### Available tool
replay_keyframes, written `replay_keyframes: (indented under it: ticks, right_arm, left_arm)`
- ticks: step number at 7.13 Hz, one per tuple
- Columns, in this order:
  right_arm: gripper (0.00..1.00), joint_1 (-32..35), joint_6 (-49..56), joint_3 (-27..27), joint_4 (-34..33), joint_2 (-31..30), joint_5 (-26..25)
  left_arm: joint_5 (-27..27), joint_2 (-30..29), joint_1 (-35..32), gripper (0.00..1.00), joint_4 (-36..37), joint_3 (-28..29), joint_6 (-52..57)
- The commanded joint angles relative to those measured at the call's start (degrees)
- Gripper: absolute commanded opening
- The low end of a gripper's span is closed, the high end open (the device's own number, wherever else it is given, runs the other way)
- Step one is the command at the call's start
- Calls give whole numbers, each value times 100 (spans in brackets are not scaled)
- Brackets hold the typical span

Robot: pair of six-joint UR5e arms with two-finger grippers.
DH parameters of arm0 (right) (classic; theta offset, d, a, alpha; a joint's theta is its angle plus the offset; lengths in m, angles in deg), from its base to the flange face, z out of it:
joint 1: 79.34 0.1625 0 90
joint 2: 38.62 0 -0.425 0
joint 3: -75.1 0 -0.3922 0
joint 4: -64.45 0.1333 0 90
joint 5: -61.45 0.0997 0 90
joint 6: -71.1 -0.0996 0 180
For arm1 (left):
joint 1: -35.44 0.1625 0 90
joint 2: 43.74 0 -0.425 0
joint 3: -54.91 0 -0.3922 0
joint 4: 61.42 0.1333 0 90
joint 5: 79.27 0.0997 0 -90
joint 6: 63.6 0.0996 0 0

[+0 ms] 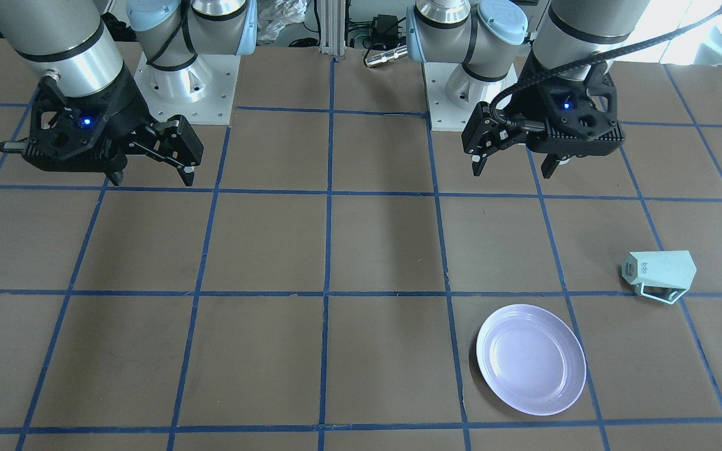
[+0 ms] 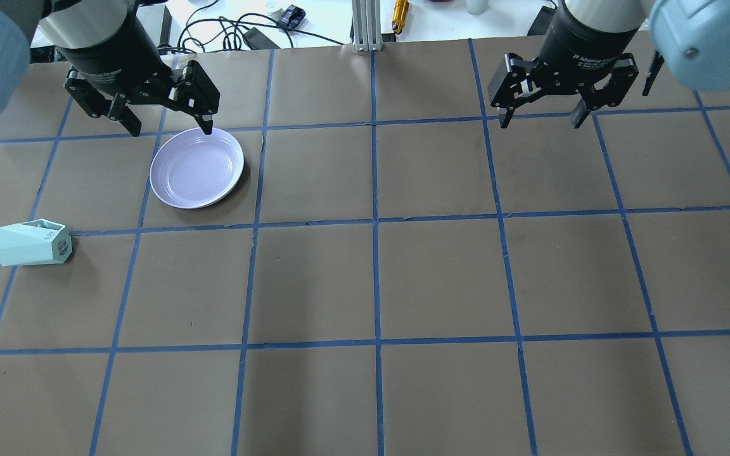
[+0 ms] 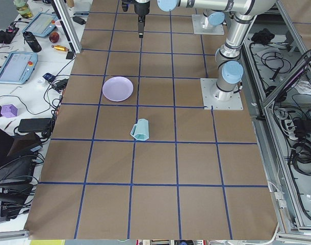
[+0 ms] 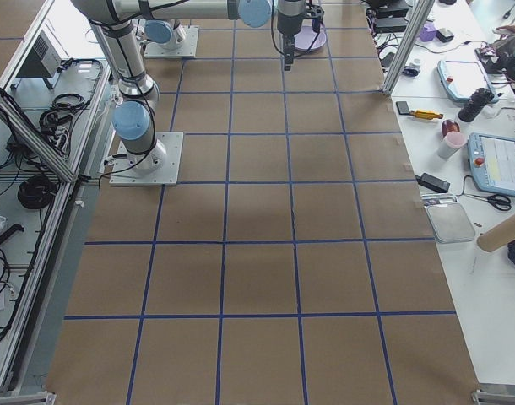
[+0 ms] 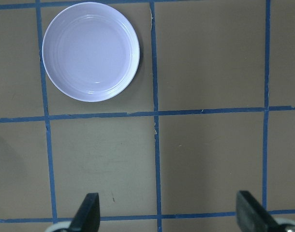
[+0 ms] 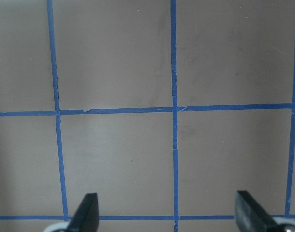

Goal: Flip cup and place on plate

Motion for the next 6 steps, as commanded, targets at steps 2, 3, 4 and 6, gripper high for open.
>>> replay_keyframes:
  ticks: [2, 3, 4, 6]
  right_arm:
    - [100, 0, 0, 0, 2, 0, 0]
    - [100, 0, 0, 0, 2, 0, 0]
    - [100, 0, 0, 0, 2, 0, 0]
    - [100, 0, 0, 0, 2, 0, 0]
  left_arm:
    - [1, 0, 0, 100, 0, 0, 0]
    - [-7, 0, -9, 100, 0, 0, 0]
    - [-7, 0, 0, 100, 0, 0, 0]
    - [-60, 0, 436, 100, -26, 27, 140]
